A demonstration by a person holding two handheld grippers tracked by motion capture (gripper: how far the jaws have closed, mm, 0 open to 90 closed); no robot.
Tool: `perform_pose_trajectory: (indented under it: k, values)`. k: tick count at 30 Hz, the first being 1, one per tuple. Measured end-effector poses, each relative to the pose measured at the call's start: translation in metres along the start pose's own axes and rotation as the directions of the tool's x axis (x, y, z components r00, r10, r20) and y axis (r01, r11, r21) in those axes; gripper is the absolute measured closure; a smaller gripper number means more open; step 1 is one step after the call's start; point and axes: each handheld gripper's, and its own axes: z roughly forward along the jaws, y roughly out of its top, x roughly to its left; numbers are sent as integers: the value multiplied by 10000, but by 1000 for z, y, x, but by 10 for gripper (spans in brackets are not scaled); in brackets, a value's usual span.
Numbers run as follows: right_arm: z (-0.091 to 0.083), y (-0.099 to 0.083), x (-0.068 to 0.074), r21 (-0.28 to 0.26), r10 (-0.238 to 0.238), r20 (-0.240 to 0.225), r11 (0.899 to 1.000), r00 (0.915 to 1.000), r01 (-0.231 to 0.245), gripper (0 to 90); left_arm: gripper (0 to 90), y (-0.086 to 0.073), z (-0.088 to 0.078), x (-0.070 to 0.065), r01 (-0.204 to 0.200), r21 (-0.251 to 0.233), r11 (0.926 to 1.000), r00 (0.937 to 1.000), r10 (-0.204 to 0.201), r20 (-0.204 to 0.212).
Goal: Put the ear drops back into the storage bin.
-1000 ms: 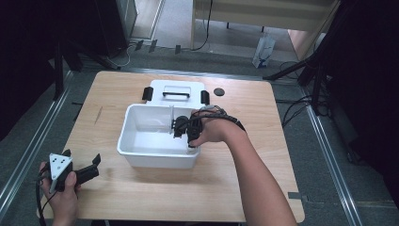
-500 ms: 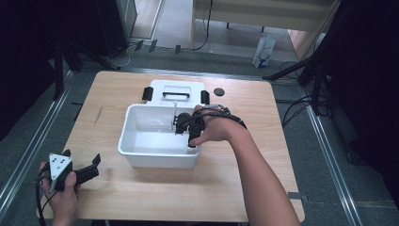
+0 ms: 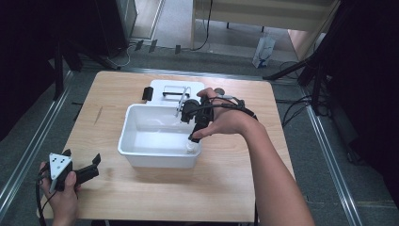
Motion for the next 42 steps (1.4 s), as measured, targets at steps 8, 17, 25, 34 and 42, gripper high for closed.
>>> perform_pose_trajectory:
  k: [8,17,25,34,42]
  values:
    - [-17,-20,1,-271,199,456,9995,9988,-186,3,11,0,0,0,60,0,10000,10000,-60,21]
    - [-21,-51,5,-469,486,462,9978,9977,-465,0,11,0,0,0,91,1,10000,10000,-91,-39]
    - [-9,-90,13,-447,821,347,9958,9960,-805,0,11,0,1,0,44,48,10000,10000,-44,-73]
    - [9,-124,21,-737,1523,551,9862,9868,-1481,0,11,0,0,0,102,11,9999,9999,-102,-127]
    - [31,-161,32,-1091,2343,797,9682,9689,-2252,0,10,0,0,0,70,17,10000,9998,-70,-196]
